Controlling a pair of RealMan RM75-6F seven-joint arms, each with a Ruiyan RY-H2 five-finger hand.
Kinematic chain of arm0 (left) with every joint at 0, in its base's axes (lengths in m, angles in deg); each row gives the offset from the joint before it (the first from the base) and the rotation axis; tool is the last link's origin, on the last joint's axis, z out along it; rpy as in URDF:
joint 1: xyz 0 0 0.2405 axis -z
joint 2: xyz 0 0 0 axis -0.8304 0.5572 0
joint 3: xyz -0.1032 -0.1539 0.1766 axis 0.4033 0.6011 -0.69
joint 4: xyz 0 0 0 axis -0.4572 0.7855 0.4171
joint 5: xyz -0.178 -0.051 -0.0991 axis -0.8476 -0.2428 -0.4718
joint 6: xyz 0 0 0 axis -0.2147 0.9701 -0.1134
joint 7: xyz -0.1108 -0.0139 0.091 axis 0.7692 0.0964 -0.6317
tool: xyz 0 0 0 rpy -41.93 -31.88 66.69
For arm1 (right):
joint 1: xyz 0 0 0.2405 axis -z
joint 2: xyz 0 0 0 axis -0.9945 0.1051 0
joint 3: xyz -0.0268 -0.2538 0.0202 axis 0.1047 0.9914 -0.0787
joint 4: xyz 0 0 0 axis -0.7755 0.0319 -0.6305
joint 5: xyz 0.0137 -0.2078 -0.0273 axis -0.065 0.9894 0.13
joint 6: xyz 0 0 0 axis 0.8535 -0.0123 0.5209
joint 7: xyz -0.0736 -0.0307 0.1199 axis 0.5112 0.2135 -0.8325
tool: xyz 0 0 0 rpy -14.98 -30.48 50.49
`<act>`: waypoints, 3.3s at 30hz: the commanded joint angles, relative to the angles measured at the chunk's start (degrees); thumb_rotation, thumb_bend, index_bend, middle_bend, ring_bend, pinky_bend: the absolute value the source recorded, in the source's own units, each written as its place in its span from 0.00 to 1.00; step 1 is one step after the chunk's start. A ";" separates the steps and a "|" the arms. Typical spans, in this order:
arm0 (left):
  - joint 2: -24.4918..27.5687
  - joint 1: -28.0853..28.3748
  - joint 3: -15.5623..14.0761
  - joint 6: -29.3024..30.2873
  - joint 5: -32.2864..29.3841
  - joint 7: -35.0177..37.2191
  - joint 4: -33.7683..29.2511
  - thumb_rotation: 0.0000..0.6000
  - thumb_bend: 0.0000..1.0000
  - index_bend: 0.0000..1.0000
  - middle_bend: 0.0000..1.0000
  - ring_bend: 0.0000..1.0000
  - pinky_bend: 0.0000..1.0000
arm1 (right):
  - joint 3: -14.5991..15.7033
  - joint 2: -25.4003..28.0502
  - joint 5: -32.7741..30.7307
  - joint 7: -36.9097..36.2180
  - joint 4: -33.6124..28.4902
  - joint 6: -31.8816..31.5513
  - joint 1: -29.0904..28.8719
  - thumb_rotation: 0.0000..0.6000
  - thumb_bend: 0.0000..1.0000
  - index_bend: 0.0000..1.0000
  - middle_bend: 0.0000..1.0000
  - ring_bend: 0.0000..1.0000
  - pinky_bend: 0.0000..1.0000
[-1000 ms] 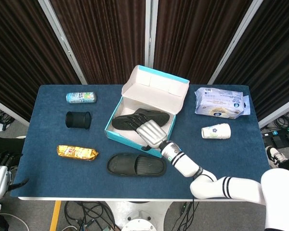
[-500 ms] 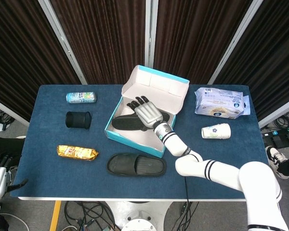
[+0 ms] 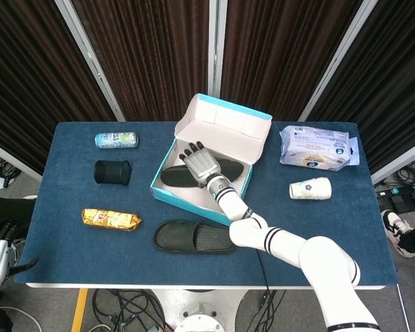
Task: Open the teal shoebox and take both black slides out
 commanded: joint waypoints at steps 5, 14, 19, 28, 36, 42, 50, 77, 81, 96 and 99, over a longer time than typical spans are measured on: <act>-0.09 -0.09 0.09 -0.07 -0.17 0.33 0.19 1.00 0.00 0.26 0.18 0.11 0.10 | 0.28 -0.06 0.29 -0.98 -0.01 0.58 0.46 1.00 0.01 0.23 0.21 0.06 0.07; -0.37 0.20 0.22 -0.22 0.17 0.52 0.38 1.00 0.00 0.26 0.18 0.11 0.10 | 1.23 5.22 5.35 -3.43 -9.99 -3.83 4.13 1.00 0.01 0.30 0.31 0.14 0.07; -0.37 0.15 0.08 -0.14 0.42 0.67 0.41 1.00 0.00 0.26 0.18 0.11 0.10 | 1.82 4.19 5.53 -1.83 -9.00 -5.57 4.07 1.00 0.04 0.35 0.35 0.17 0.07; -0.32 -0.34 0.06 0.10 -0.08 0.72 0.32 1.00 0.00 0.26 0.18 0.11 0.10 | 1.67 -0.05 7.24 -1.14 -3.90 -6.13 3.31 1.00 0.21 0.48 0.45 0.27 0.07; -0.44 -0.53 0.07 0.30 -0.02 0.99 0.56 1.00 0.00 0.26 0.18 0.11 0.10 | 0.52 1.03 12.98 -5.14 -5.16 -8.50 4.67 1.00 0.35 0.60 0.55 0.37 0.09; -0.47 -0.53 0.13 0.71 0.43 1.14 0.72 1.00 0.00 0.26 0.18 0.11 0.10 | -0.52 4.41 17.70 -8.38 -10.41 -11.93 6.53 1.00 0.35 0.61 0.56 0.38 0.10; -0.11 -0.10 0.49 1.32 1.33 0.72 0.07 1.00 0.00 0.26 0.18 0.11 0.10 | -1.23 18.90 25.82 -11.91 -31.23 -21.34 13.32 1.00 0.35 0.61 0.56 0.38 0.10; 0.57 0.69 0.30 1.95 2.88 -2.20 -3.45 1.00 0.00 0.26 0.18 0.11 0.10 | 18.05 26.00 64.65 -32.07 -16.96 -47.36 39.22 1.00 0.33 0.58 0.51 0.27 0.00; 0.73 0.41 0.19 1.91 2.37 -2.34 -3.66 1.00 0.00 0.26 0.18 0.11 0.10 | 18.50 22.05 66.03 -37.59 -9.84 -48.45 39.27 1.00 0.25 0.51 0.44 0.21 0.00; 0.82 0.60 0.34 2.04 2.50 -2.46 -3.91 1.00 0.00 0.26 0.18 0.11 0.10 | 17.84 21.94 63.77 -38.94 -9.77 -43.95 39.27 1.00 0.00 0.00 0.00 0.00 0.00; 0.74 0.68 0.29 1.94 2.60 -2.35 -3.72 1.00 0.00 0.26 0.18 0.11 0.10 | 17.50 25.30 62.72 -39.50 -14.38 -45.90 41.03 1.00 0.00 0.00 0.00 0.00 0.00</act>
